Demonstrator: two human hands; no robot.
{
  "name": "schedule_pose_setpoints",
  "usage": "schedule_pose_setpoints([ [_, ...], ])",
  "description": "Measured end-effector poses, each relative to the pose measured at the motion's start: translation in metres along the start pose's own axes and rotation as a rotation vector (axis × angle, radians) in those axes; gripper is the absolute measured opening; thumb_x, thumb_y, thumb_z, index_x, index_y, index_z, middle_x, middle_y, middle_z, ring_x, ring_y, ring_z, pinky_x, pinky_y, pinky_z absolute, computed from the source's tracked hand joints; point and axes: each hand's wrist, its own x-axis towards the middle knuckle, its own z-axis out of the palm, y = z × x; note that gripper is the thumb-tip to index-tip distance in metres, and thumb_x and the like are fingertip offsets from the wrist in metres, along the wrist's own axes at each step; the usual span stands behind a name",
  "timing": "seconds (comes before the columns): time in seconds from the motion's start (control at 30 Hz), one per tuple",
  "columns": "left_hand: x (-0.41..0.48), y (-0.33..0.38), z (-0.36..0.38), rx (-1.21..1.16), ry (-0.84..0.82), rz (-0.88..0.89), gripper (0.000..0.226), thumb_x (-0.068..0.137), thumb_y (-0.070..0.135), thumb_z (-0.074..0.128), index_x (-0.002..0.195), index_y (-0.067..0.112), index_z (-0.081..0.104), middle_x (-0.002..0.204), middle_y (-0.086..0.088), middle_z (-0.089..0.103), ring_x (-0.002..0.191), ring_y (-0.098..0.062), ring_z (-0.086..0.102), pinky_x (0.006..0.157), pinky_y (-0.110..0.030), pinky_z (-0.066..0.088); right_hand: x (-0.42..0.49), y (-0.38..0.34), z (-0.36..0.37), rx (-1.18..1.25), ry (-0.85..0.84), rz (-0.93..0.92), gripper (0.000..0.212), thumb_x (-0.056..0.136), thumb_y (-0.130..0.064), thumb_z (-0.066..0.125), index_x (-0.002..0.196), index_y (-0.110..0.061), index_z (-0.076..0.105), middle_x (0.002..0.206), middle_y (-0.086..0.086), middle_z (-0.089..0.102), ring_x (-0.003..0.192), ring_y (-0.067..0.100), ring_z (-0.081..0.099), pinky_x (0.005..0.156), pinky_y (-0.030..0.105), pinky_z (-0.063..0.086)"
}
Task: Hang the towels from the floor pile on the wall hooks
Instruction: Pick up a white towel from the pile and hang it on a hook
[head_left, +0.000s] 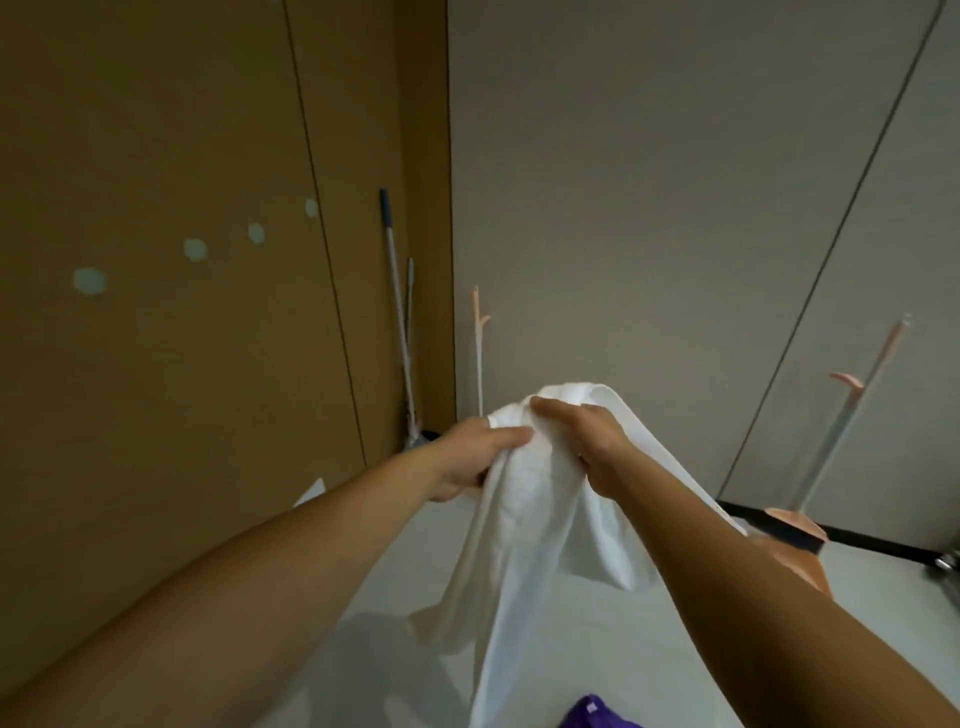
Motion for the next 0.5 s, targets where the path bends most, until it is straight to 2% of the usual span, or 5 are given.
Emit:
schedule_pose_setpoints([
  [0.07,-0.008,0.004,-0.010,-0.043,0.131,0.042,0.029,0.091,0.037,0.060,0.112,0.017,0.066,0.098,-0.003,0.075,0.091,-0.023,0.071,0.083,-0.040,0.055,-0.003,0.002,0.011,-0.019,-0.073,0.011,0.052,0.072,-0.059,0.073,0.107,-0.022,0.067,0.103,-0.003,0.073,0.094,0.018,0.067,0.079,0.036,0.053],
  [0.2,-0.029,0.006,-0.018,-0.150,0.270,0.075,0.026,0.098,0.034,0.048,0.110,0.016,0.062,0.089,-0.001,0.075,0.081,-0.017,0.072,0.062,-0.026,0.055,-0.010,0.007,0.046,-0.124,-0.058,-0.085,0.058,0.084,-0.058,0.063,0.123,-0.017,0.054,0.115,0.005,0.059,0.096,0.023,0.057,0.076,0.035,0.046],
  [0.37,-0.062,-0.001,-0.036,-0.247,0.394,0.077,0.043,0.100,0.033,0.040,0.135,0.010,0.048,0.117,-0.014,0.066,0.108,-0.030,0.063,0.100,-0.046,0.047,-0.026,0.015,0.087,-0.418,0.092,-0.369,0.069,0.086,-0.054,0.062,0.140,-0.017,0.041,0.137,0.007,0.048,0.122,0.029,0.051,0.101,0.048,0.045],
  [0.43,-0.076,-0.001,-0.048,-0.276,0.432,0.092,0.044,0.100,0.033,0.040,0.138,0.011,0.045,0.121,-0.014,0.064,0.110,-0.029,0.061,0.103,-0.047,0.045,-0.032,0.014,0.102,-0.498,0.166,-0.480,0.060,0.086,-0.051,0.062,0.133,-0.018,0.048,0.127,0.004,0.050,0.118,0.024,0.050,0.100,0.044,0.045],
  [0.5,-0.089,-0.002,-0.062,-0.291,0.466,0.110,0.046,0.100,0.034,0.040,0.139,0.011,0.044,0.123,-0.015,0.063,0.111,-0.030,0.061,0.102,-0.047,0.046,-0.039,0.010,0.121,-0.446,0.045,-0.509,0.035,0.088,-0.046,0.061,0.108,-0.017,0.060,0.102,0.001,0.058,0.097,0.020,0.056,0.086,0.038,0.049],
])
